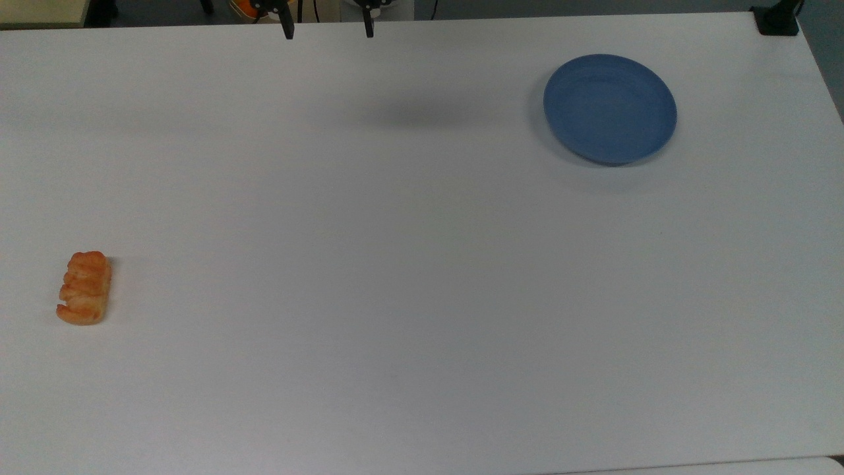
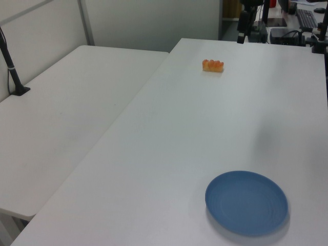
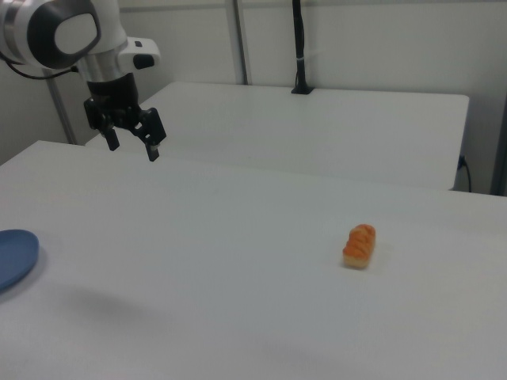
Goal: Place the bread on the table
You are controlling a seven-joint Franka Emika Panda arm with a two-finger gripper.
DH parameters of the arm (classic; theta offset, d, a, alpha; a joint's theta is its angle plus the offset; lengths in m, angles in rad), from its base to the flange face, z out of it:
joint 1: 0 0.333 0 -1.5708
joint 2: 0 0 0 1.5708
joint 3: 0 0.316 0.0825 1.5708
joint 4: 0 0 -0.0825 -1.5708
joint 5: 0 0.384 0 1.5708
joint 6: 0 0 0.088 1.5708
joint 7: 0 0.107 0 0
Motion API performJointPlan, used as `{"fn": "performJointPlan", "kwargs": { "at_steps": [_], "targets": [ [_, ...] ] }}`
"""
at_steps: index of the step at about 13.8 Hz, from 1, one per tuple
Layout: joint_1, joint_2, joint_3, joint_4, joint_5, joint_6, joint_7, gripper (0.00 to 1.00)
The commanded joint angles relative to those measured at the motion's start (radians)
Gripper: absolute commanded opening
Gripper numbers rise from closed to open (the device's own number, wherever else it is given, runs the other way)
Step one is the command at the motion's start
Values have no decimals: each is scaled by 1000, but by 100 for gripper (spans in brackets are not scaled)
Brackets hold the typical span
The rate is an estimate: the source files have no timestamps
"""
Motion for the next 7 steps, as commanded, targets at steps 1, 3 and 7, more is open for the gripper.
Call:
{"fn": "performJointPlan", "kwargs": {
  "at_steps": [1,3,7],
  "targets": [
    [-16,6,-10,22,0,4,-39,100],
    [-16,5,-10,22,1,4,-31,100],
    [-14,5,-10,21,3,4,-36,100]
  ]
}}
